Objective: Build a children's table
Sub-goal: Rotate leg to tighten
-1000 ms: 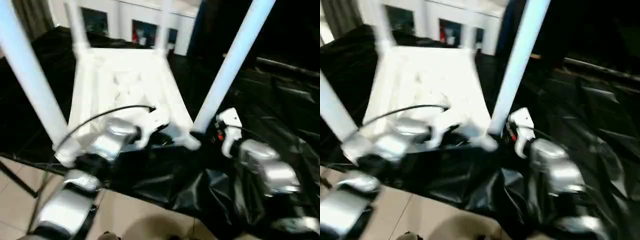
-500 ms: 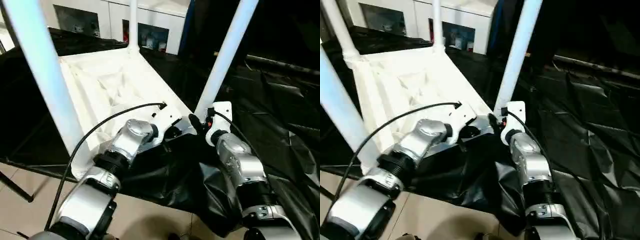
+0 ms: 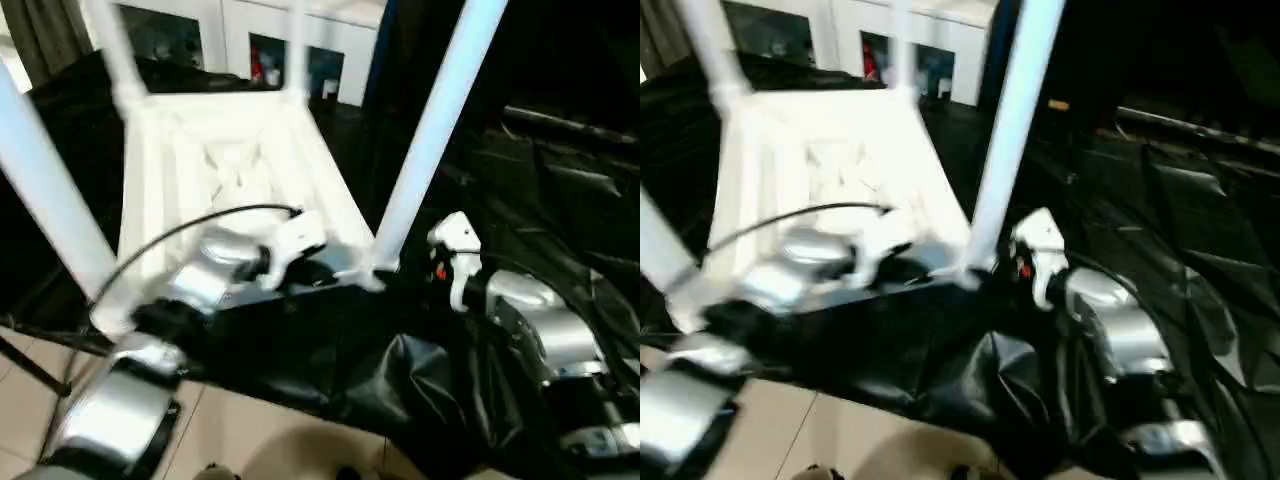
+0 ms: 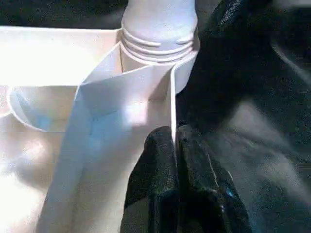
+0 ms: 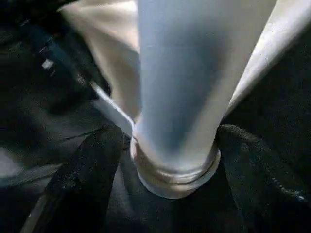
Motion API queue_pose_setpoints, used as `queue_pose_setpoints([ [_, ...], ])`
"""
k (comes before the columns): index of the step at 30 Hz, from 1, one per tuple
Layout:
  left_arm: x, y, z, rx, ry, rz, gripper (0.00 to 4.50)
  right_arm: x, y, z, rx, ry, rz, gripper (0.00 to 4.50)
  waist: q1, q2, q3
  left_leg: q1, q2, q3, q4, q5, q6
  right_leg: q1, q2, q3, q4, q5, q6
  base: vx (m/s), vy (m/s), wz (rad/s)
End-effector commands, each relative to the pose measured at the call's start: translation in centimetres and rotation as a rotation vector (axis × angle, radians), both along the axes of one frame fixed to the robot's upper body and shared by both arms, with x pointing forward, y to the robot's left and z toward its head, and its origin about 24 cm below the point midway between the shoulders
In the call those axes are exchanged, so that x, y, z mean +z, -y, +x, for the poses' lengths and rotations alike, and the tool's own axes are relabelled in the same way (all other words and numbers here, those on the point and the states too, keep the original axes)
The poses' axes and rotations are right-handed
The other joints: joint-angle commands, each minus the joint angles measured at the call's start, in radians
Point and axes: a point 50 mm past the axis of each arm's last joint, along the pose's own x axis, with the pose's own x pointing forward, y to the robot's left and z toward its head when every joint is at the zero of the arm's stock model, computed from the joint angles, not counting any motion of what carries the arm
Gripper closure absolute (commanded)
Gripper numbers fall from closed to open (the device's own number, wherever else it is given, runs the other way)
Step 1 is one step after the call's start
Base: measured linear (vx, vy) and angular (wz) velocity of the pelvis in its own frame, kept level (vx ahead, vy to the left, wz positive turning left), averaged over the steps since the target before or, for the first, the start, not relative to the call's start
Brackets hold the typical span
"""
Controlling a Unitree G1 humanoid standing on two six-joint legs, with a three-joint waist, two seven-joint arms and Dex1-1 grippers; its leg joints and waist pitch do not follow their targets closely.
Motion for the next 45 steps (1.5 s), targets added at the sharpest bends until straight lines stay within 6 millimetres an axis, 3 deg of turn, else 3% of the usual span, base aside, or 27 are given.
queue_pose_setpoints([
  [1,-0.7,1.5,-1.1,-0.117,-0.059,0.002,4.50,-0.4,-0.8,-0.8,0.082,-0.037,0.015,1.17,0.004,0.016,-0.070,0.013,0.013,0.008,-0.063,-0.213,0.050,0.055,-0.039,0.035,-0.041,-0.138,-0.251,0.000,0.000,0.00],
  [2,-0.8,0.9,-1.4,-0.136,-0.077,0.022,4.50,-0.3,-0.8,-1.2,0.131,-0.054,0.011,1.17,0.006,0.016,-0.069,0.018,0.012,0.011,-0.062,-0.215,0.050,0.051,-0.038,0.036,-0.041,-0.126,-0.258,0.000,0.000,0.00],
  [5,-0.8,0.2,-1.6,-0.154,-0.099,0.037,4.50,-0.3,-0.8,-1.7,0.181,-0.074,0.008,1.17,0.018,0.014,-0.069,0.017,0.013,0.014,-0.061,-0.198,0.056,0.056,-0.040,0.038,-0.036,-0.102,-0.258,0.000,0.000,0.00],
  [12,-0.7,-0.2,-2.0,-0.163,-0.114,0.035,4.50,-0.5,-1.0,-1.9,0.215,-0.087,0.005,1.67,0.024,0.012,-0.065,0.018,0.012,0.013,-0.065,-0.254,0.018,0.052,-0.045,0.039,-0.050,-0.239,-0.214,0.000,0.000,0.00],
  [19,-0.7,-0.1,-2.1,-0.161,-0.117,0.034,4.50,-0.7,-0.9,-2.2,0.229,-0.100,0.006,2.16,0.024,0.013,-0.068,0.016,0.010,0.013,-0.062,-0.207,0.029,0.055,-0.040,0.038,-0.040,-0.157,-0.227,0.000,0.000,0.00],
  [23,-0.9,0.0,-1.4,-0.066,-0.070,0.063,4.50,-1.3,-1.1,-1.9,0.142,-0.081,0.018,2.35,0.025,0.013,-0.065,0.016,0.010,0.014,-0.062,-0.221,0.030,0.053,-0.041,0.038,-0.043,-0.179,-0.225,0.000,0.000,0.00],
  [25,-1.1,0.5,-0.4,0.044,-0.022,0.058,4.50,-2.4,-1.3,-1.0,-0.026,-0.061,-0.008,2.38,0.022,0.015,-0.061,0.018,0.009,0.014,-0.065,-0.264,0.016,0.045,-0.043,0.038,-0.053,-0.256,-0.208,0.000,0.000,0.00],
  [26,-1.0,0.7,-0.1,0.082,-0.008,0.052,4.50,-2.8,-1.4,-0.7,-0.084,-0.056,-0.019,2.38,0.020,0.012,-0.056,0.021,0.008,0.012,-0.068,-0.315,-0.005,0.042,-0.043,0.036,-0.064,-0.344,-0.186,0.000,0.000,0.00],
  [28,-1.1,1.1,0.2,0.129,0.005,0.045,4.50,-3.3,-1.7,-0.4,-0.156,-0.057,-0.024,2.41,0.013,0.006,-0.051,0.019,0.002,0.000,-0.073,-0.381,-0.028,0.044,-0.048,0.028,-0.083,-0.545,-0.110,-0.062,-0.004,-0.05],
  [32,-1.3,2.6,1.0,0.266,0.033,0.046,4.50,-4.1,-3.4,0.6,-0.419,-0.100,0.057,2.45,-0.006,0.007,-0.046,0.029,-0.005,-0.014,-0.069,-0.452,-0.029,0.029,-0.048,0.011,-0.116,-0.707,-0.040,-0.057,-0.001,-0.05],
  [35,-1.4,3.9,1.3,0.324,0.042,0.034,4.50,-4.5,-4.4,1.0,-0.545,-0.122,0.073,2.46,-0.020,0.013,-0.043,0.027,-0.005,-0.022,-0.071,-0.477,-0.033,0.029,-0.049,0.000,-0.124,-0.736,-0.029,-0.017,0.002,-0.01],
  [36,-1.4,5.2,1.3,0.349,0.050,0.019,4.50,-4.7,-5.3,1.4,-0.629,-0.140,0.092,2.46,-0.026,0.014,-0.046,0.027,-0.006,-0.029,-0.072,-0.502,-0.033,0.038,-0.048,-0.013,-0.133,-0.740,-0.016,0.000,0.000,0.00],
  [37,-1.4,6.2,1.3,0.366,0.057,0.009,4.50,-4.7,-6.1,1.8,-0.682,-0.150,0.107,2.46,-0.036,0.028,-0.042,0.036,0.001,-0.033,-0.077,-0.547,-0.034,0.034,-0.047,-0.023,-0.139,-0.705,-0.030,0.000,0.000,0.00],
  [38,-1.5,7.0,1.1,0.364,0.065,0.004,4.50,-4.5,-6.9,2.0,-0.696,-0.144,0.115,2.46,-0.046,0.034,-0.043,0.036,0.007,-0.044,-0.084,-0.599,-0.036,0.048,-0.045,-0.040,-0.140,-0.654,-0.034,0.000,0.000,0.00],
  [39,-1.5,7.6,1.0,0.356,0.069,0.000,4.50,-4.3,-7.3,2.2,-0.692,-0.134,0.117,2.46,-0.050,0.036,-0.041,0.031,0.010,-0.048,-0.090,-0.622,-0.037,0.054,-0.044,-0.044,-0.137,-0.630,-0.033,0.000,0.000,0.00],
  [41,-1.6,8.1,0.9,0.341,0.069,-0.005,4.50,-4.0,-7.7,2.4,-0.679,-0.123,0.123,2.46,-0.052,0.044,-0.034,0.038,0.023,-0.052,-0.108,-0.710,-0.036,0.063,-0.038,-0.050,-0.128,-0.548,-0.048,0.000,0.000,0.00],
  [42,-1.5,8.3,0.8,0.330,0.077,-0.002,4.50,-3.8,-7.8,2.5,-0.678,-0.117,0.129,2.46,-0.050,0.041,-0.034,0.042,0.023,-0.049,-0.108,-0.720,-0.032,0.065,-0.044,-0.044,-0.124,-0.522,-0.060,0.000,0.000,0.00],
  [43,-1.6,8.3,0.8,0.327,0.080,0.001,4.50,-3.7,-7.8,2.6,-0.674,-0.113,0.133,2.46,-0.049,0.032,-0.033,0.048,0.009,-0.041,-0.096,-0.681,-0.027,0.053,-0.055,-0.043,-0.144,-0.588,-0.054,0.000,0.000,0.00],
  [45,-1.6,8.2,0.9,0.328,0.082,0.004,4.50,-3.5,-7.9,2.7,-0.661,-0.110,0.147,1.78,-0.047,0.029,-0.031,0.052,-0.006,-0.036,-0.079,-0.607,-0.017,0.050,-0.065,-0.058,-0.173,-0.709,-0.017,0.000,0.000,0.00],
])
